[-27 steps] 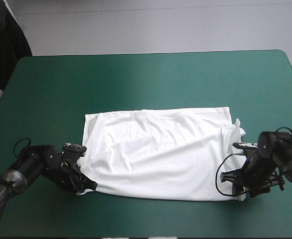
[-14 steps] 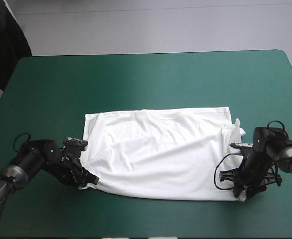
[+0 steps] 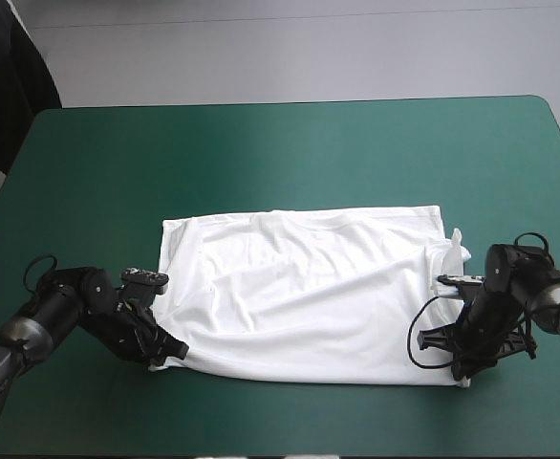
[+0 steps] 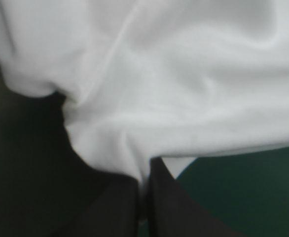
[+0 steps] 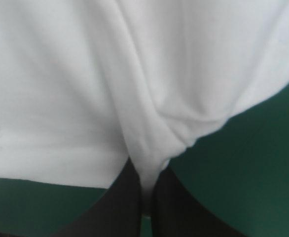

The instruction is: Fold the cloth

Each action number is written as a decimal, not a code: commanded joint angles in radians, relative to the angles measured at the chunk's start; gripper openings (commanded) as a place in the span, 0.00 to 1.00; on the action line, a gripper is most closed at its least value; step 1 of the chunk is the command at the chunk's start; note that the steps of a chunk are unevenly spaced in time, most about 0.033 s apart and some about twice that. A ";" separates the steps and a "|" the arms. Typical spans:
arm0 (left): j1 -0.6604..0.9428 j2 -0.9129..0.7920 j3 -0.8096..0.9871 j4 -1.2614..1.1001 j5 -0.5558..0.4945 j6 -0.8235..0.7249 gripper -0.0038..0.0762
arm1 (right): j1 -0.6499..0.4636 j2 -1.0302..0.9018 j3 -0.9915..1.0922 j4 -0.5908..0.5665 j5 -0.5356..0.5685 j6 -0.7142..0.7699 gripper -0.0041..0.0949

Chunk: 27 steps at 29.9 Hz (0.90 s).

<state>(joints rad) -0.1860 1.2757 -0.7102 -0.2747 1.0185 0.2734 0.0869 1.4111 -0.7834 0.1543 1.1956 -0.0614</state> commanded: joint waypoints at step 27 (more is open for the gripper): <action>-0.005 -0.058 -0.522 0.027 0.075 -0.008 0.04 | 0.000 -0.073 -0.572 -0.025 0.022 0.061 0.03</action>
<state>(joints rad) -0.1860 1.2249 -1.1721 -0.2452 1.1290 0.2737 0.0869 1.3462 -1.3011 0.1313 1.2355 0.0061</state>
